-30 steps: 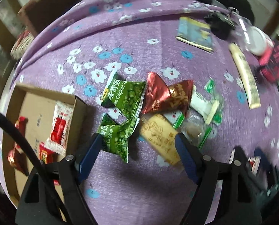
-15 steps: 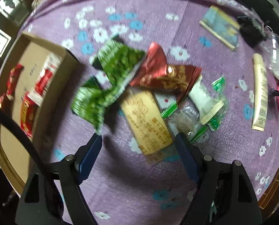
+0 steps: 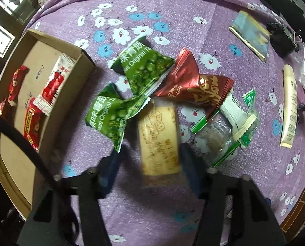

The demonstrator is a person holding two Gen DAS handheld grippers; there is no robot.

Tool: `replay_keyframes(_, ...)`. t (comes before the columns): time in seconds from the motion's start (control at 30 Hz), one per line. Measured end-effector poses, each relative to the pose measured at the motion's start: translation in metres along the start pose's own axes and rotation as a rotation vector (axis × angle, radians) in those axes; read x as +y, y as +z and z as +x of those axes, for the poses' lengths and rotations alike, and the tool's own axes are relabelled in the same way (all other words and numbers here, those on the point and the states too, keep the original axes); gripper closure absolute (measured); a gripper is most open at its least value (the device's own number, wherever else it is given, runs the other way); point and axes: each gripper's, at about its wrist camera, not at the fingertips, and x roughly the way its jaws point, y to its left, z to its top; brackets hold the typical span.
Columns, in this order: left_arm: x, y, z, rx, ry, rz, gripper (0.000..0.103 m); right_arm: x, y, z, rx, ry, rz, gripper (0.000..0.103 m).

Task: Organize snacks
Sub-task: 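Grasp the yellow cake packet with the left gripper while the right gripper grasps the white packet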

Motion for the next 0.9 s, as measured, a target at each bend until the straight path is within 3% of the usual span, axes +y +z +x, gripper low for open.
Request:
replay_keyframes(0.07, 0.006, 0.002, -0.001, -0.007, -0.003, 0.022, 0.062, -0.006, -0.002, -0.003, -0.001, 0.007, 0.021, 0.035)
replay_keyframes(0.17, 0.011, 0.003, -0.002, -0.019, -0.030, 0.059, 0.063, -0.010, -0.003, -0.002, 0.015, 0.027, 0.022, 0.032)
replay_keyframes(0.43, 0.022, 0.004, -0.004, -0.037, -0.044, 0.155, 0.066, 0.002, -0.012, -0.002, 0.010, -0.002, -0.128, 0.025)
replay_keyframes(0.63, 0.020, -0.007, -0.009, -0.049, -0.050, 0.193, 0.066, -0.008, -0.021, 0.000, -0.004, -0.048, -0.105, 0.024)
replay_keyframes(0.67, 0.021, -0.007, -0.009, -0.050, -0.052, 0.197, 0.066, -0.006, -0.021, -0.001, -0.014, -0.051, -0.113, 0.026)
replay_keyframes(0.7, 0.021, -0.007, -0.009, -0.051, -0.052, 0.205, 0.066, -0.003, -0.022, -0.002, -0.028, -0.045, -0.133, 0.035)
replay_keyframes(0.8, 0.023, -0.008, -0.011, -0.057, -0.054, 0.225, 0.066, 0.009, -0.024, -0.007, -0.042, -0.049, -0.196, 0.073)
replay_keyframes(0.9, 0.023, -0.013, -0.011, -0.073, -0.055, 0.252, 0.066, 0.012, -0.026, -0.008, -0.042, -0.054, -0.202, 0.074)
